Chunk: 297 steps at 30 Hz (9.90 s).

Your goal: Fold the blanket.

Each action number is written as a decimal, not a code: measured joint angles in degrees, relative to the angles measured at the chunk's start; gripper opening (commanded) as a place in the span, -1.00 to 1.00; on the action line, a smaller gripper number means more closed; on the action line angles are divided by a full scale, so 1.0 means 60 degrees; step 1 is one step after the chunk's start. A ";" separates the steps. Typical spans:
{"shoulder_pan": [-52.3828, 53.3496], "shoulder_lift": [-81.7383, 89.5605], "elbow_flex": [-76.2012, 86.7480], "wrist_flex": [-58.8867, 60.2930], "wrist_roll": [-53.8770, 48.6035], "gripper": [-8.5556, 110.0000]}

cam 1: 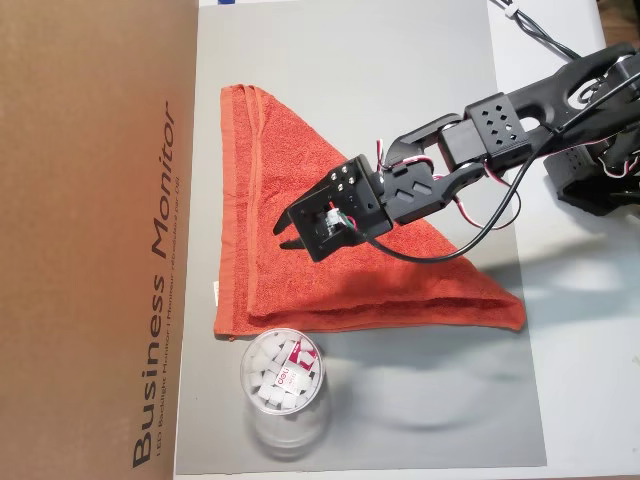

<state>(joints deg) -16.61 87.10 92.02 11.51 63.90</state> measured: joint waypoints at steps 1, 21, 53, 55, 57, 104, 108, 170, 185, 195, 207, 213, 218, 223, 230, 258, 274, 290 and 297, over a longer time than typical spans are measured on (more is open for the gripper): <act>0.0015 0.0308 0.0308 0.0000 0.0190 -0.81; -0.0234 0.4717 0.2314 0.4497 0.0161 -0.74; -0.2183 0.7119 0.2461 1.1836 -0.3647 -0.60; -0.2490 0.7119 0.2798 1.1851 -0.3765 -0.59; -0.2900 0.7119 0.3135 1.1851 -0.3867 -0.59; -0.6167 0.2959 0.4688 0.9316 -0.3999 -0.61; -0.6226 0.2446 0.4688 0.8584 -0.3999 -0.61; -0.7192 0.1802 0.5464 0.6416 -0.3516 -0.60; -0.7324 0.1743 0.5464 0.6416 -0.3516 -0.60; -0.7310 0.1743 0.5464 0.6416 -0.3516 -0.67; -0.7178 0.1743 0.5464 0.6416 -0.3428 -0.72; -0.6885 0.1743 0.5420 0.6416 -0.3428 -0.80; -0.6636 0.1743 0.5171 0.6416 -0.3442 -0.86; -0.6562 0.1743 0.5142 0.6416 -0.3442 -0.86; -0.6313 0.1772 0.5024 0.6416 -0.3428 -0.86; -0.5435 0.4893 0.5024 0.6416 -0.3223 -0.86; -0.4307 0.7046 0.4512 0.6460 -0.2490 -0.86; -0.2432 0.7046 0.2666 0.6460 -0.2490 -0.86; -0.1348 0.6929 0.1978 0.6460 -0.2490 -0.86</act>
<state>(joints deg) -24.70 128.67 103.89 50.27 48.96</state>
